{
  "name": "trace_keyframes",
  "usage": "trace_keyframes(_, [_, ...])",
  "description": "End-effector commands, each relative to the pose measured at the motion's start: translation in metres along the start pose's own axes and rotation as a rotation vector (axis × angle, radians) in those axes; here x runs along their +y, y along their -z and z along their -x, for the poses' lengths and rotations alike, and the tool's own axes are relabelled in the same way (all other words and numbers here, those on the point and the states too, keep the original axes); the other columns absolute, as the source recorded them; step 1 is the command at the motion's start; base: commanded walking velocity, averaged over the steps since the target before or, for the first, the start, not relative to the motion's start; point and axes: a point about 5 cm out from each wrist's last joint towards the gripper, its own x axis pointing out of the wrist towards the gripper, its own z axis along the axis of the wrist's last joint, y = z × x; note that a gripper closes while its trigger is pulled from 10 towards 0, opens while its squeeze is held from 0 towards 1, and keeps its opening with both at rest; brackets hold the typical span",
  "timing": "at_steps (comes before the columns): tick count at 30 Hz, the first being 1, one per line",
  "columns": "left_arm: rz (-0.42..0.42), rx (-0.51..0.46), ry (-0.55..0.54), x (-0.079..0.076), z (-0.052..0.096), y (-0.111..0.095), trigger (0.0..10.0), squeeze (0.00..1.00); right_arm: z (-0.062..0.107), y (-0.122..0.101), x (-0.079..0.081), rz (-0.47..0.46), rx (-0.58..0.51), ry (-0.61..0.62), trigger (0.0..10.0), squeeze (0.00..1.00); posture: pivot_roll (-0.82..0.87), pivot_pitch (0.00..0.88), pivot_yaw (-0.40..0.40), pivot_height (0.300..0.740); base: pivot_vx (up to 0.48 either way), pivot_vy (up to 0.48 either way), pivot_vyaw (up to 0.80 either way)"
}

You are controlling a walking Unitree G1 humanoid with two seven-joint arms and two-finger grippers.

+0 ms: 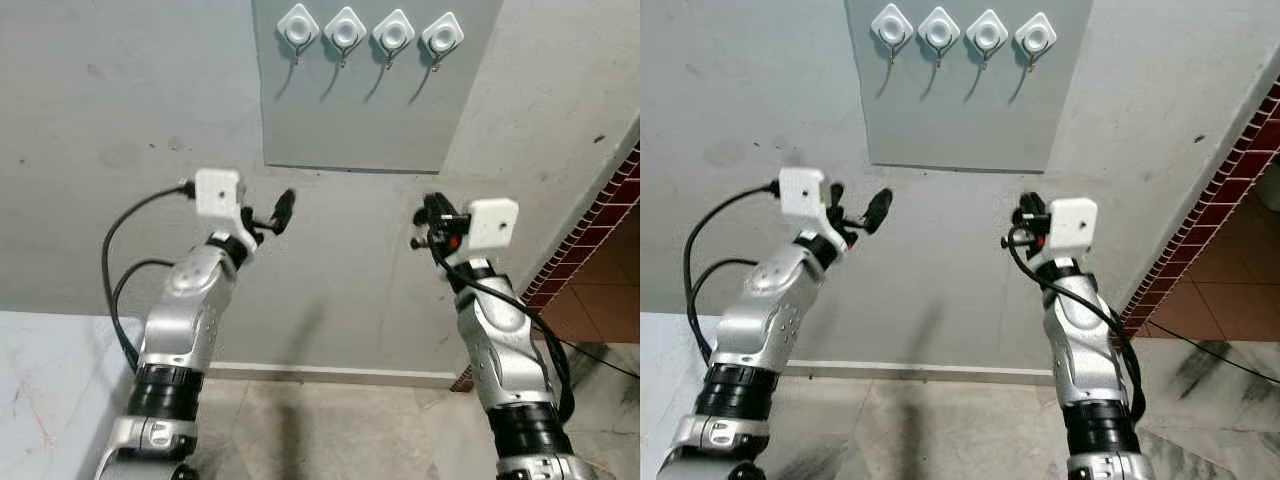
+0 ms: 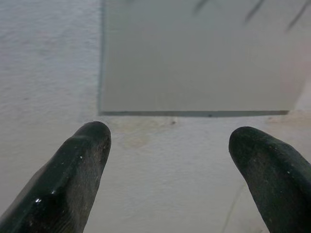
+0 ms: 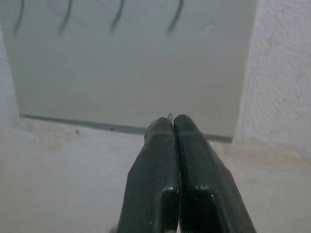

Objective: Hang keys on a hook

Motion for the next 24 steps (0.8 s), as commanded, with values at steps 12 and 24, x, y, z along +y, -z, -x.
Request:
trace_keyframes(12, [-0.023, -0.043, 0.149, -0.030, -0.017, -0.017, 10.0, 0.00, -0.043, -0.048, 0.005, -0.068, -0.179, -0.135, 10.0, 0.00, 0.00, 0.011, 0.018, 0.732, 0.000, 0.000, 0.00])
trace_keyframes(24, [-0.019, -0.087, 0.214, -0.047, -0.025, -0.033, 10.0, 0.00, -0.063, -0.080, 0.020, -0.152, -0.297, -0.241, 10.0, 0.00, 0.01, 0.013, 0.013, 0.732, 0.000, 0.000, 0.00])
